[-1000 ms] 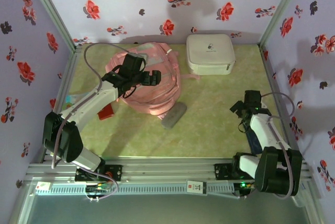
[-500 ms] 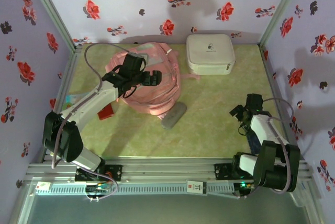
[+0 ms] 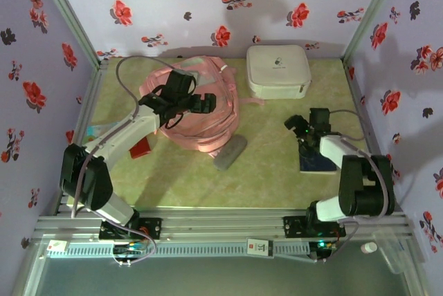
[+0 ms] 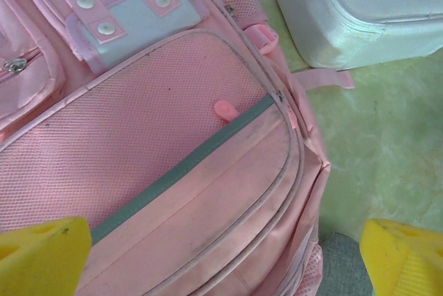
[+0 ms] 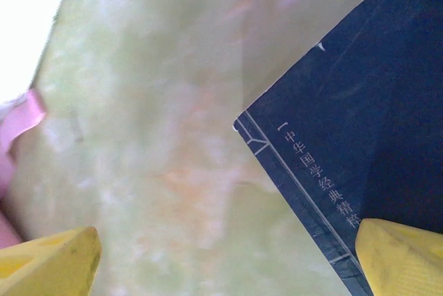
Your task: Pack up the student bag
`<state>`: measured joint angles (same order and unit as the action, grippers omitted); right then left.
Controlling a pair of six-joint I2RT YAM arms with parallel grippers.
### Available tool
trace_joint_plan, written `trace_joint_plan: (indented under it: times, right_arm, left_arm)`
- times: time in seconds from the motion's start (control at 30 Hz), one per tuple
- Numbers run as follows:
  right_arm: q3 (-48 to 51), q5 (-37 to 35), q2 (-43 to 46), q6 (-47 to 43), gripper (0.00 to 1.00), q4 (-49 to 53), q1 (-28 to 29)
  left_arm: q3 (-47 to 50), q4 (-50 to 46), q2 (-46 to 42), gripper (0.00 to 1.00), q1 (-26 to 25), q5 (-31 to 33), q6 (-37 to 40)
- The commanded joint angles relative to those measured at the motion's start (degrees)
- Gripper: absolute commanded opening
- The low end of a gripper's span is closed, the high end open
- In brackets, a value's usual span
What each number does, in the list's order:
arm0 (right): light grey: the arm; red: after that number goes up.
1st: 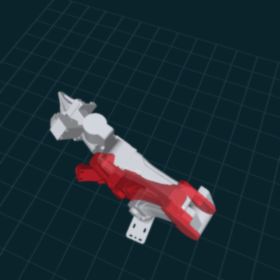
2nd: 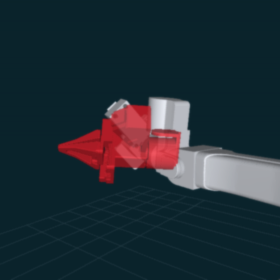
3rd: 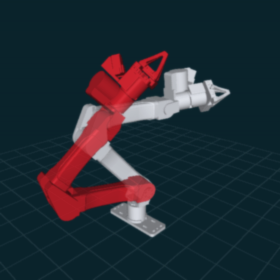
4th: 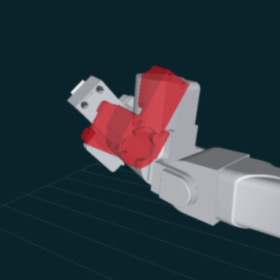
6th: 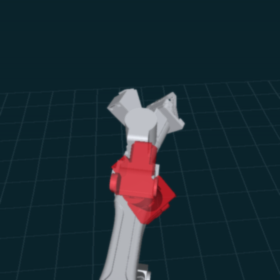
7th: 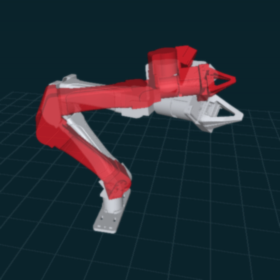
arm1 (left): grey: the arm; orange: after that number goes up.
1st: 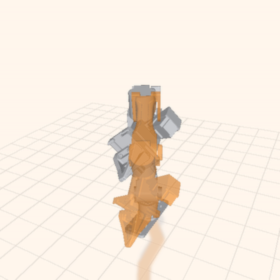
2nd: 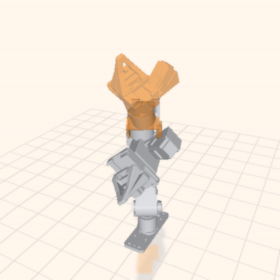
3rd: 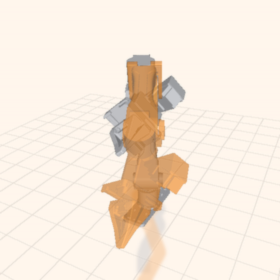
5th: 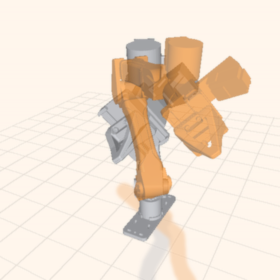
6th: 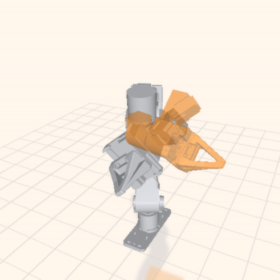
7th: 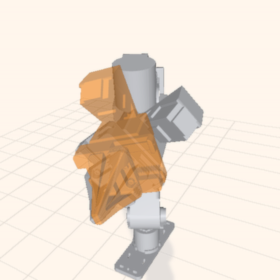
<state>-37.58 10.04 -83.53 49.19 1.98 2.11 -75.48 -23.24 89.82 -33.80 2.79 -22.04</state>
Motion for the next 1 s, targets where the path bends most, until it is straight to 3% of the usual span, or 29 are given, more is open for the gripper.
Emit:
trace_joint_plan:
  times: [0.0, 0.13, 0.3, 0.43, 0.57, 0.97]
  right_arm:
    - [-2.3, 5.5, -4.6, 4.6, 0.95, -2.5, 3.2]
    - [-5.9, 5.4, -3.9, 2.4, 0.92, -0.4, 3.6]
    - [-6.9, -3.4, 2.3, -5.4, 0.95, 9.1, 2.5]
    - [-6.5, -7.7, 4.3, -10.2, 0.96, 14.4, -1.7]
    - [-6.5, -7.3, 4.0, -12.4, 0.96, 16.8, -5.7]
    - [-2.1, -2.3, 3.1, -8.3, 0.94, 15.5, -5.6]
  left_arm:
    - [-2.5, -1.1, 1.5, 1.0, -1.0, -0.8, -0.8]
    - [-4.0, -1.2, 3.3, 1.0, -2.1, -2.4, -2.0]
    - [-6.4, -1.6, 5.7, 1.0, -4.1, -3.0, -2.5]
    - [-8.3, -1.8, 7.9, 1.0, -5.7, -3.5, -2.8]
    - [-10.0, -1.7, 10.2, 1.0, -7.4, -4.3, -3.6]
    - [-15.0, 2.4, 19.4, 1.0, -12.7, -11.4, -9.7]
